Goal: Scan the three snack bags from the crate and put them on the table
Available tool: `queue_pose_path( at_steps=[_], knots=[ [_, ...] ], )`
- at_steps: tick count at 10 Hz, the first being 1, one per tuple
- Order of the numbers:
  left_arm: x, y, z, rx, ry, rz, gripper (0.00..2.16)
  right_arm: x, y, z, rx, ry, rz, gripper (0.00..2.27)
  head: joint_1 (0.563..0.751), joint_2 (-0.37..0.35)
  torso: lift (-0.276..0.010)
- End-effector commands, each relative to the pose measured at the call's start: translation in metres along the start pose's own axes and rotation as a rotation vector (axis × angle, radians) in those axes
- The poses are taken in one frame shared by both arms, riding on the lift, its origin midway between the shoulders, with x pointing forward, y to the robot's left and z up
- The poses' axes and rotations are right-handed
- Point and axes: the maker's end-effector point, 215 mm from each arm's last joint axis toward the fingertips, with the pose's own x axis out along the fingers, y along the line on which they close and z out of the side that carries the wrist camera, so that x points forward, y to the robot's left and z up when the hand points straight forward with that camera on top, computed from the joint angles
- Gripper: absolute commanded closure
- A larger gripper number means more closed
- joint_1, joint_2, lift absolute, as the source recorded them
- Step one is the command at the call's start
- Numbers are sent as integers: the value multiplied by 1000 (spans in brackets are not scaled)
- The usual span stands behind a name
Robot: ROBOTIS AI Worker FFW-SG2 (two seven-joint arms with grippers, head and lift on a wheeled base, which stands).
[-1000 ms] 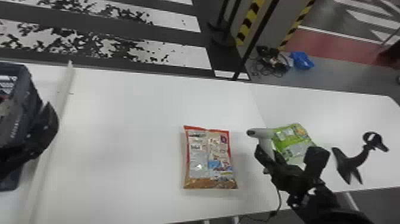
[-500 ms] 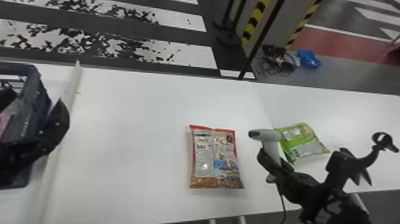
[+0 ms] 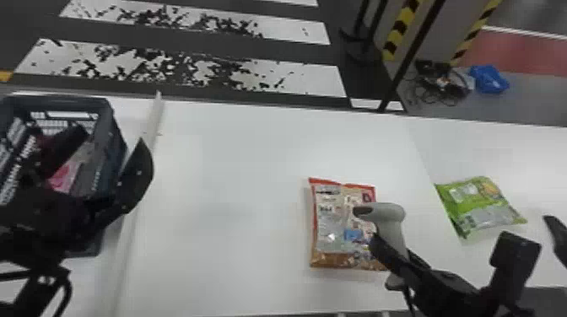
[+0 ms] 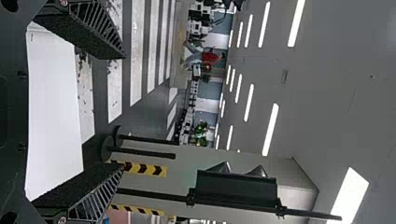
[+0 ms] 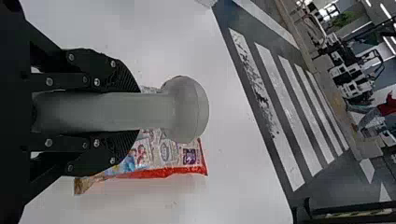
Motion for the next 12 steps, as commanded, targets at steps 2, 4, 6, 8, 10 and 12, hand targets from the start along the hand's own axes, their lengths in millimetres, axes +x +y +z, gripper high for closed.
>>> queue_pose_path(
  at_steps=[2,4,6,8,10,12],
  knots=[
    [-7,0,9,8,-36,0,46,20,33,-1,-72,-2,-11,2240,695,-115,-94],
    [-13,0,14,14,-40,1,46,45,40,0,-129,-28,-62,2240,695,-71,-94],
    [-14,-1,17,16,-43,3,46,59,54,4,-208,-93,-110,2240,695,-49,-94],
    [-13,0,13,2,-24,19,46,70,52,-4,-251,-99,-147,2240,695,-21,-94],
    [-12,3,9,-11,-1,48,46,76,44,-16,-264,-74,-170,2240,695,-11,-94],
    [-9,2,0,-22,25,72,46,81,35,-27,-275,-46,-184,2240,695,-9,-94]
  ],
)
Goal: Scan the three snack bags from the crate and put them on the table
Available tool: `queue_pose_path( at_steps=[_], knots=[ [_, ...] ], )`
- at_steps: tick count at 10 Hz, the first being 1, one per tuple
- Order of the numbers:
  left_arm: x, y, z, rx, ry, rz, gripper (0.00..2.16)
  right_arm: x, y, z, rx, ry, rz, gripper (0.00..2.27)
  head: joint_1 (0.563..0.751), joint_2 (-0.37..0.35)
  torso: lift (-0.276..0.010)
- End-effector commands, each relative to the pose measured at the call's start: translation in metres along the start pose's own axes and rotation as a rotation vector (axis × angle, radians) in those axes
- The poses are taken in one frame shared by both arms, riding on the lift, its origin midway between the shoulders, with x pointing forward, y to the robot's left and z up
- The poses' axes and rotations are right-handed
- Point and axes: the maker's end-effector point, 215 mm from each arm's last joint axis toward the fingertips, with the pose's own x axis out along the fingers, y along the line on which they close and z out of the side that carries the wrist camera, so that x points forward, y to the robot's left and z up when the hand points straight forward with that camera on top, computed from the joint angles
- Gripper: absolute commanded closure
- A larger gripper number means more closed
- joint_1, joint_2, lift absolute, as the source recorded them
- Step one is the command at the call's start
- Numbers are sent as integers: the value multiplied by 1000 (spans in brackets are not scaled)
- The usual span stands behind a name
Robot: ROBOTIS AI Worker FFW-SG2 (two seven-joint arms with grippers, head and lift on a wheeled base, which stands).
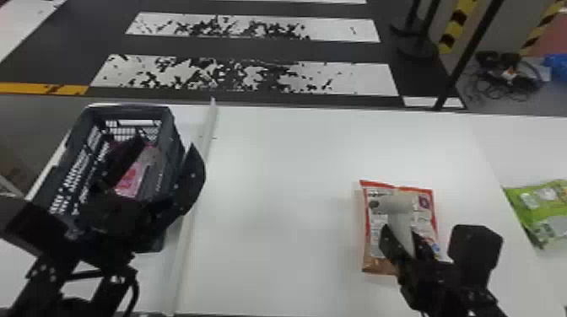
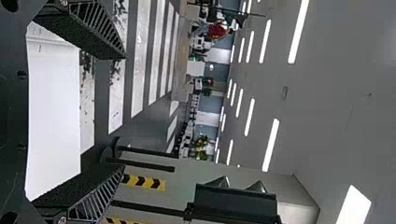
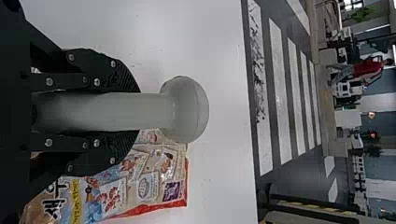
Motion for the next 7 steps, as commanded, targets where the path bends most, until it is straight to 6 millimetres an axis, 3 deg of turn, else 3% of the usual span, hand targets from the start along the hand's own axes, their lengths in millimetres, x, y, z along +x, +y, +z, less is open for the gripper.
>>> queue_pose_path(
  at_steps=[1,5,7],
  knots=[
    [2,-5,-7,3,25,0,46,8,-5,-13,-15,32,-10,2240,695,-12,-94],
    [4,-10,-13,22,39,-12,46,20,-15,-36,-24,71,-35,2240,695,-44,-94],
    [4,-10,-14,22,41,-12,46,14,-11,-24,-14,37,-24,2240,695,-47,-94]
  ],
)
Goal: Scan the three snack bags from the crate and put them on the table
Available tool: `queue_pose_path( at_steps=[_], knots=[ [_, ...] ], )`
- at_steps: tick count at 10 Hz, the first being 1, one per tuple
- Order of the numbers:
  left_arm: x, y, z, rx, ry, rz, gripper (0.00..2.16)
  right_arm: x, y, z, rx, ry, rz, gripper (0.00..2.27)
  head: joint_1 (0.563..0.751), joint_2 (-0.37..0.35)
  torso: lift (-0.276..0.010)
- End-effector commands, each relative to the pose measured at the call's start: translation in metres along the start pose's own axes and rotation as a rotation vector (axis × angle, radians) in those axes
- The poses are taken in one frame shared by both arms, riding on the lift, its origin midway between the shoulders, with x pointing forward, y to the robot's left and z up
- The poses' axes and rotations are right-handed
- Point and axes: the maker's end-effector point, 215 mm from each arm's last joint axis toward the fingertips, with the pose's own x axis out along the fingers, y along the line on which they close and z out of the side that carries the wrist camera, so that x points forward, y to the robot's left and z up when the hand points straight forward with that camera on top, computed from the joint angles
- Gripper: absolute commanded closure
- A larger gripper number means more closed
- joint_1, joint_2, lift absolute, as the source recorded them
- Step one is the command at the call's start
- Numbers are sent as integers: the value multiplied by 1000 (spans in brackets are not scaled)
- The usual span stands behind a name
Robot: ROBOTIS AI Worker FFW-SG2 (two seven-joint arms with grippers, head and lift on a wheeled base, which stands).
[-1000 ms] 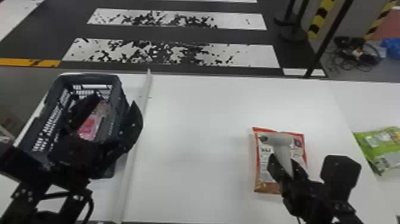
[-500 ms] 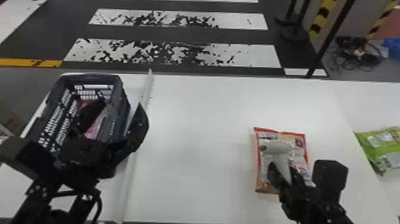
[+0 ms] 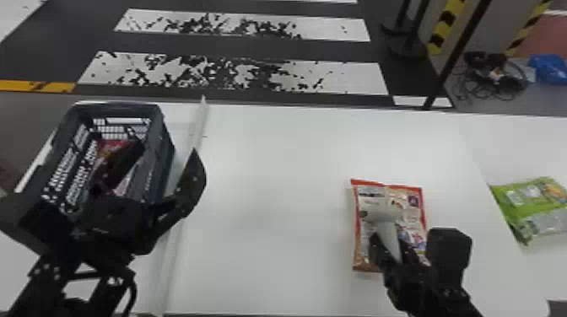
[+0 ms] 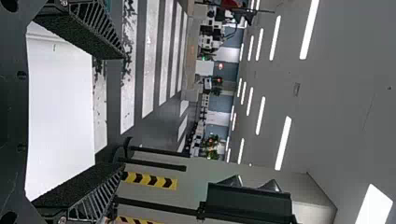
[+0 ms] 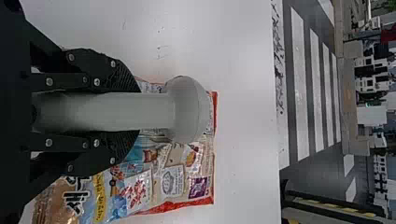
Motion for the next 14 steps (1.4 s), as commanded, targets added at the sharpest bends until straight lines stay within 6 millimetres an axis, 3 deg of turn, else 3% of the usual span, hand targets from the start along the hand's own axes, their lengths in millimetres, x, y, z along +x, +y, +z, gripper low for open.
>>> queue_pose_path(
  at_steps=[1,3,5,7,10,11,14],
  knots=[
    [1,-1,1,0,-4,-2,46,-16,3,25,7,-51,16,2240,695,-45,-94],
    [3,-5,3,2,-7,-9,46,-36,-17,67,43,-125,8,2240,695,-44,-94],
    [2,-5,3,7,-6,-9,46,-31,-72,84,40,-124,-61,2240,695,-86,-94],
    [1,-5,2,9,-2,-8,46,-15,-147,80,48,-86,-161,2236,695,-175,-94],
    [1,-4,-2,13,10,-6,46,3,-237,61,88,-53,-188,2236,695,-295,-94],
    [0,-3,-5,13,18,0,46,8,-256,57,69,-61,-197,2236,695,-340,-94],
    [2,-12,-15,21,38,-2,46,20,-261,48,74,-75,-154,2236,695,-350,-94]
  ],
)
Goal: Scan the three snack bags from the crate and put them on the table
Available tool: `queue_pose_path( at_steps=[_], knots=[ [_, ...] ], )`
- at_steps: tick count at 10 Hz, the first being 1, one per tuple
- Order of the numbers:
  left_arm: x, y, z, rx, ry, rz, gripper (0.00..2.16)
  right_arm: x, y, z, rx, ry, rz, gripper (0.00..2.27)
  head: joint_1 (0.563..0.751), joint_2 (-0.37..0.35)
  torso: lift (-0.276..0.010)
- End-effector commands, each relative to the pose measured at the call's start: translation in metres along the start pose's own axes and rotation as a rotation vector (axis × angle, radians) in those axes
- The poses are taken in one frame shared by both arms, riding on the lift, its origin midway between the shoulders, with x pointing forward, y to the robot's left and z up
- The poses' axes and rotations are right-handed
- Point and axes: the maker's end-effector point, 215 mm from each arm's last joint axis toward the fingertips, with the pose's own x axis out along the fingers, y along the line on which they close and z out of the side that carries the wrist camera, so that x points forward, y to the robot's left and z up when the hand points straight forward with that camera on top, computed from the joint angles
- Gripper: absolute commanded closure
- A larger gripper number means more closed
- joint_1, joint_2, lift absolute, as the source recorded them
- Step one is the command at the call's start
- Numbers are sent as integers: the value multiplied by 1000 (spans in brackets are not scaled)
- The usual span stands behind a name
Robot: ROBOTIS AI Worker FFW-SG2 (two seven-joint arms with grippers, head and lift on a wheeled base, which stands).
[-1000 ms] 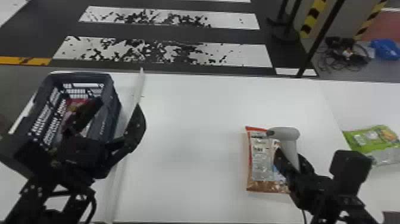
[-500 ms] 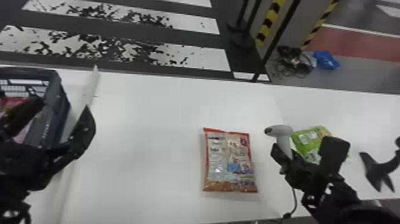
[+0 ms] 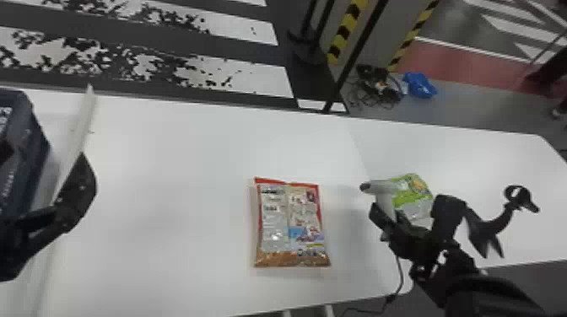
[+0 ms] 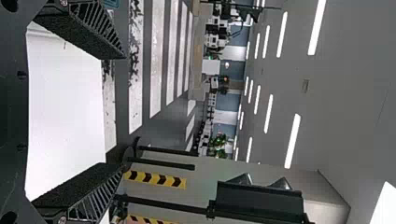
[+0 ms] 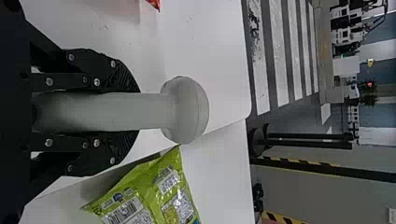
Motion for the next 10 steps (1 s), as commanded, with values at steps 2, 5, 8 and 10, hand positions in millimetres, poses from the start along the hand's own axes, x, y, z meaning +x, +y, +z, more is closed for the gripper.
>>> queue_pose_path(
  at_steps=[2,5,8,10],
  knots=[
    [1,-4,-5,7,10,-4,46,8,3,-16,4,24,20,2236,695,-350,-94],
    [0,-6,-6,9,14,-7,46,20,15,-42,30,97,83,2051,695,-350,-94],
    [2,-10,-6,15,13,-12,46,20,19,-34,15,90,101,39,695,-350,-94],
    [4,-10,-7,16,18,-14,46,4,21,0,0,32,108,46,695,-350,-94]
  ],
)
